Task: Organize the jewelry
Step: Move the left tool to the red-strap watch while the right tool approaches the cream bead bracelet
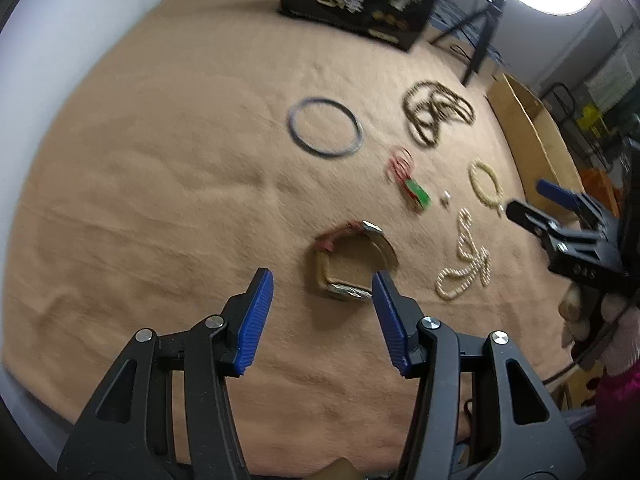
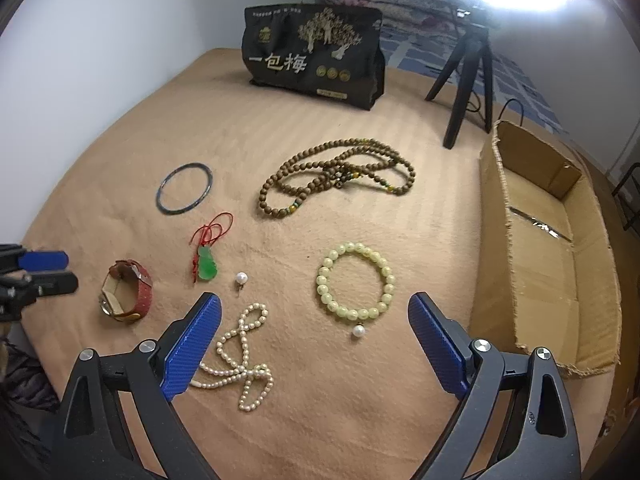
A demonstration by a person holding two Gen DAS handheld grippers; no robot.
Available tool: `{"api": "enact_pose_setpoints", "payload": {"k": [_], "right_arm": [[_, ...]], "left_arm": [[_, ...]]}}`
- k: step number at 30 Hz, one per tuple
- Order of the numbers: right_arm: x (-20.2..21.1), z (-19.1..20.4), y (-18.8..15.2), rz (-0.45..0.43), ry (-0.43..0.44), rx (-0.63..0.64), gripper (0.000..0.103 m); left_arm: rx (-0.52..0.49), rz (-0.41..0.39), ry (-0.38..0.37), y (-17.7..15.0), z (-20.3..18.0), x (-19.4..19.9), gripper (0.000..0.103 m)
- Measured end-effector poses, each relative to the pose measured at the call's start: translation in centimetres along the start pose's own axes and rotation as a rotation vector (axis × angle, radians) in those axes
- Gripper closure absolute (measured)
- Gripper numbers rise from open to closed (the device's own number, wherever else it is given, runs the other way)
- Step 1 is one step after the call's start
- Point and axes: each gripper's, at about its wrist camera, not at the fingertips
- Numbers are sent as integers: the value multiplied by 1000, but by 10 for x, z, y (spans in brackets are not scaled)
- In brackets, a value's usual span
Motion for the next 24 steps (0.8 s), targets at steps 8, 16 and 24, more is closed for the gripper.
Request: {"api": "enact_pose_setpoints", "payload": {"k": [8, 16, 24], "right_arm": [[-13, 4, 2, 25, 13, 28, 9], [-23, 0, 8, 44, 12, 24, 9], [-47, -7, 15, 96, 3, 10, 27]], "left_arm": [[-129, 2, 76, -14, -26, -18, 23], [-162, 28, 173, -13, -31, -50, 23], [-125, 44, 194, -3, -29, -66, 23]]}}
Point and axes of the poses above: each gripper's, at about its wrist camera, not at the fingertips, and x roughly against the way its jaws point, z to its left, y to its top, and after that the axes turned 12 degrees about x, right-handed
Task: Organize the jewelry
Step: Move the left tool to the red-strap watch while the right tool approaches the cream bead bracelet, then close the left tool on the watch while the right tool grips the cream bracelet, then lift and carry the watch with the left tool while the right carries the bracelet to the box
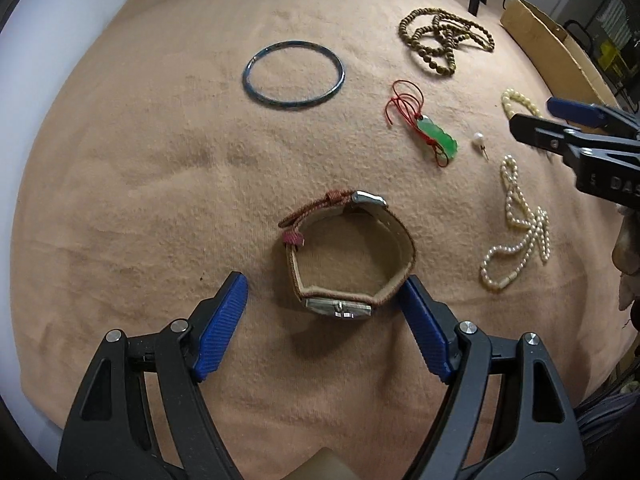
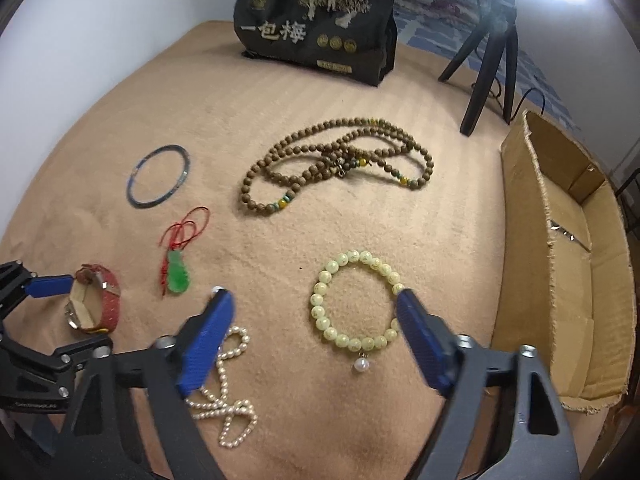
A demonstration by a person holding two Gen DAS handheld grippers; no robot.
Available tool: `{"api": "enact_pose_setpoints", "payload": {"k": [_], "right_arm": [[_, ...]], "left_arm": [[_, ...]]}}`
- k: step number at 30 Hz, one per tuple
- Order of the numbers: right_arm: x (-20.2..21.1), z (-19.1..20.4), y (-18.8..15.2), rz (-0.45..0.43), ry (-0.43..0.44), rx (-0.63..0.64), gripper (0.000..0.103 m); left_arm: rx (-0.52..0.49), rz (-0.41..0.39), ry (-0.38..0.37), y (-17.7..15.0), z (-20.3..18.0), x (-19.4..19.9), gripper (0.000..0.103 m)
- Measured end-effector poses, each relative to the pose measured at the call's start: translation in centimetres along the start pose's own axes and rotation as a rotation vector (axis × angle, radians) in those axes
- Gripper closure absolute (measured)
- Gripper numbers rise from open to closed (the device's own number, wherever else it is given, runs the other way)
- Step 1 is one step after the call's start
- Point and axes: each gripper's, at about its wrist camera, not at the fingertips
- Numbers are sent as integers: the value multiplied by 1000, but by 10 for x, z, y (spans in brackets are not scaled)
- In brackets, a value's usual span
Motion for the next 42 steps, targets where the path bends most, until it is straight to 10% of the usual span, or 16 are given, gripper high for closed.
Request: {"api": "enact_pose_setpoints", "payload": {"k": [12, 14, 42], "right_arm": [[-21, -10, 1, 38, 62, -35, 95], [-21, -9, 1, 36, 67, -33, 95], [78, -36, 11, -199, 53, -107, 97]], "left_arm": [[15, -26, -14, 8, -1, -3, 30], [17, -32, -18, 7, 1, 1, 42], [-15, -271, -115, 28, -41, 81, 45]]}}
Point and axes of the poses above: each gripper's, at about its wrist camera, not at the fingertips, and x roughly against the way its jaws point, z to its left, y to its top, and after that the axes turned 12 degrees about x, right-handed
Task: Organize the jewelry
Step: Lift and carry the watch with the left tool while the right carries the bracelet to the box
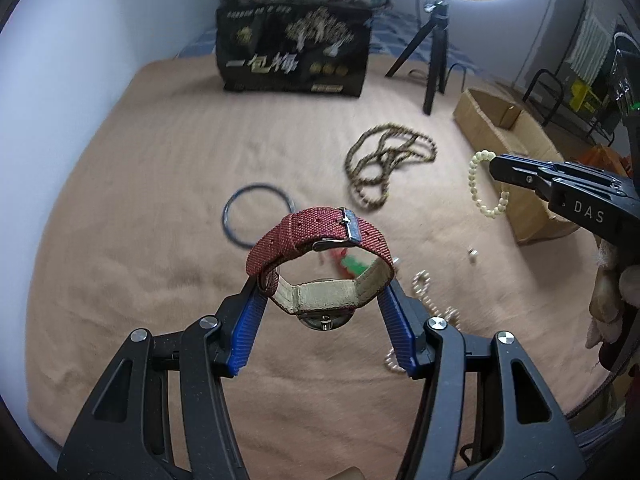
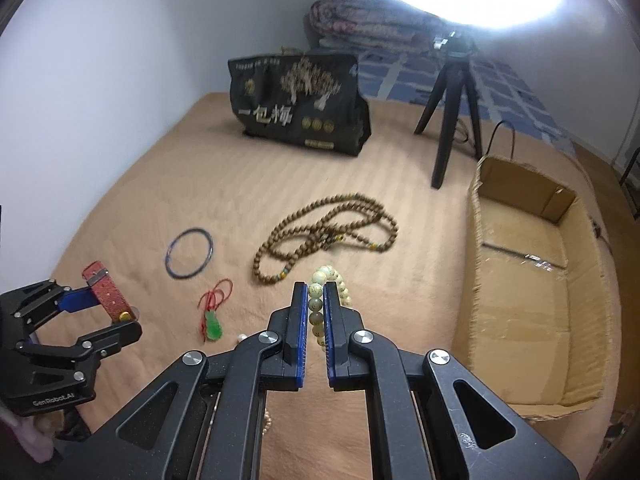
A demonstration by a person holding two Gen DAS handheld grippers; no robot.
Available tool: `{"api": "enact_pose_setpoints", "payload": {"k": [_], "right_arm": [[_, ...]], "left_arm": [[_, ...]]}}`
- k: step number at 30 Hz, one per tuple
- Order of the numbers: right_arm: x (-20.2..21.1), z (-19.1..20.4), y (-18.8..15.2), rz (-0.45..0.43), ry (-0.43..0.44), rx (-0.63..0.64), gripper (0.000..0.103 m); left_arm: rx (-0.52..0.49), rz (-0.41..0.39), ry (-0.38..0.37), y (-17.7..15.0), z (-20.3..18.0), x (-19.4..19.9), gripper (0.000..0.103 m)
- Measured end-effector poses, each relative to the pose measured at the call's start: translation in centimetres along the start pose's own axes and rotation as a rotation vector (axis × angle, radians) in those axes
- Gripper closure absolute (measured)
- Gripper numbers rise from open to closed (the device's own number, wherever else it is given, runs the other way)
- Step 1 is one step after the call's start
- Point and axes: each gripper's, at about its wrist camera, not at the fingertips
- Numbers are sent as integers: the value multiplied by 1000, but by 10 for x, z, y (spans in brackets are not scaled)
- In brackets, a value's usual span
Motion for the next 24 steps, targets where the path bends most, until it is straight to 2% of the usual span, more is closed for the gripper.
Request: {"api": "enact_pose_setpoints", "payload": {"k": [7, 11, 24], "right_arm": [[36, -19, 0, -69, -30, -37, 97], [54, -36, -8, -91, -59, -63, 97], [84, -107, -46, -79, -163, -160, 97]], "left_arm": [[-65, -65, -44, 11, -36, 16, 45], [-80, -72, -80, 16, -55, 19, 45], [-138, -70, -155, 43, -130, -5, 45]]}}
Point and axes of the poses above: each gripper's, at about its wrist camera, not at the fingertips, and x roughly against the way its jaws point, z to its left, y to its top, and after that the axes turned 12 degrees about x, right-handed
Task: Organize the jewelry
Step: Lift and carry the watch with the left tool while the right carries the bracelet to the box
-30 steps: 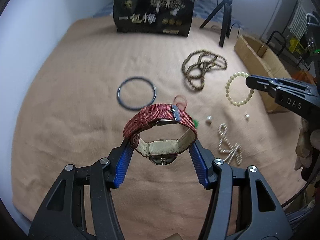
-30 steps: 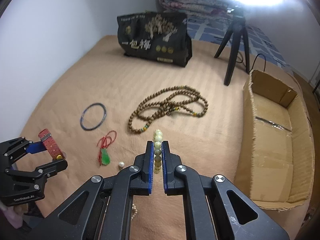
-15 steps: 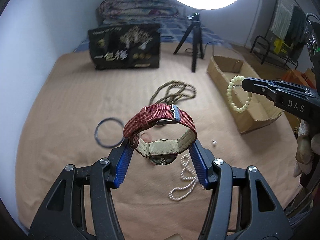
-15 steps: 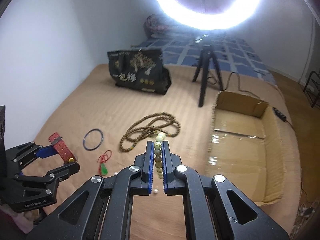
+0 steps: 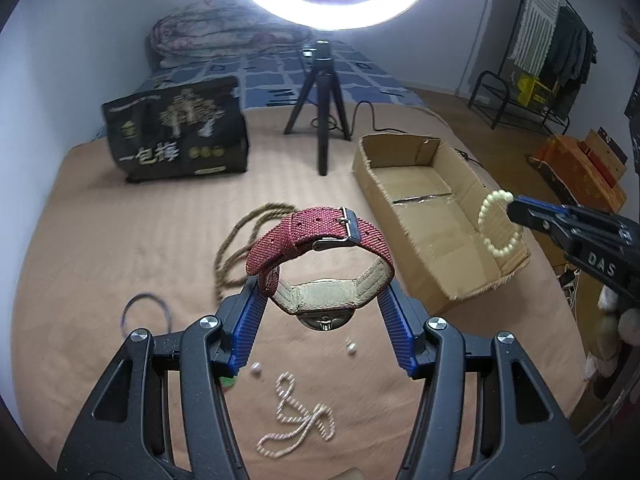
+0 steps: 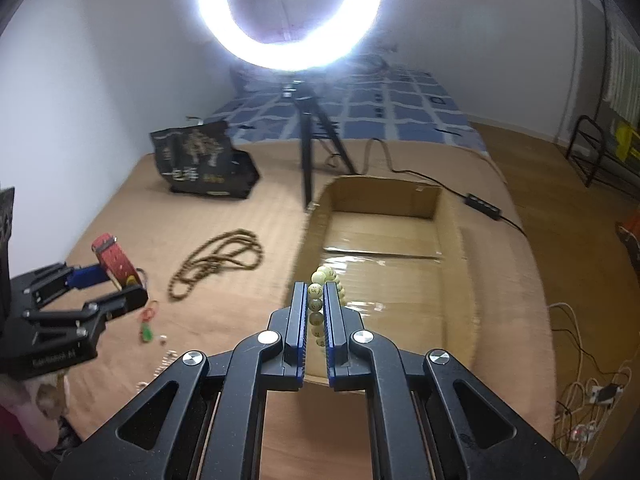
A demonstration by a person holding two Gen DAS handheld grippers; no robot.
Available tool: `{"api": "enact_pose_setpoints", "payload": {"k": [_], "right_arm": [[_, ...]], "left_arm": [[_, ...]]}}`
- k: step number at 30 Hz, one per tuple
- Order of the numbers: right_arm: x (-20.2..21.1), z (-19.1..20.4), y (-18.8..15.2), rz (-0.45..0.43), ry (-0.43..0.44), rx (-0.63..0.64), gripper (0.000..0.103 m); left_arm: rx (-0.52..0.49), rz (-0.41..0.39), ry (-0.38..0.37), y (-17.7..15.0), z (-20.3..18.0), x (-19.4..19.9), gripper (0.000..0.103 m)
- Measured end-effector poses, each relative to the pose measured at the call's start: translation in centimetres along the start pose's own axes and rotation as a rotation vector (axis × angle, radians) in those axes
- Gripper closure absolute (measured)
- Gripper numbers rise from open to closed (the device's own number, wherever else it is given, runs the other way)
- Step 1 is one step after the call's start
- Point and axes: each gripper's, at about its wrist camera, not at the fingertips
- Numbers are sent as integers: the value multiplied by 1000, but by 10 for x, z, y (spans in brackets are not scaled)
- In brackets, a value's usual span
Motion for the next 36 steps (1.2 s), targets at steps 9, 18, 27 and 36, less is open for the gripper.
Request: {"api": "enact_pose_setpoints", "payload": {"k": [9, 18, 27, 36], "right_arm": [[-4, -35, -16, 23, -30, -38, 97], [-13, -58, -25, 40, -44, -75, 97], [-23, -67, -33, 64, -37, -89, 97], [-27, -69, -35, 82, -39, -103, 97]], "left_arm": [[-24, 16, -43, 19, -41, -41, 45], [-56, 37, -67, 37, -79, -80, 45], [-60, 88, -74, 39, -97, -107, 45], [-77, 109, -65, 39, -105, -114, 36]]}}
Point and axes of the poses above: each gripper's, at about its wrist camera, not at the fingertips, and x roughly against the way its jaws point, z to its left, y to its top, and after that the axes turned 12 degrees about x, right-handed
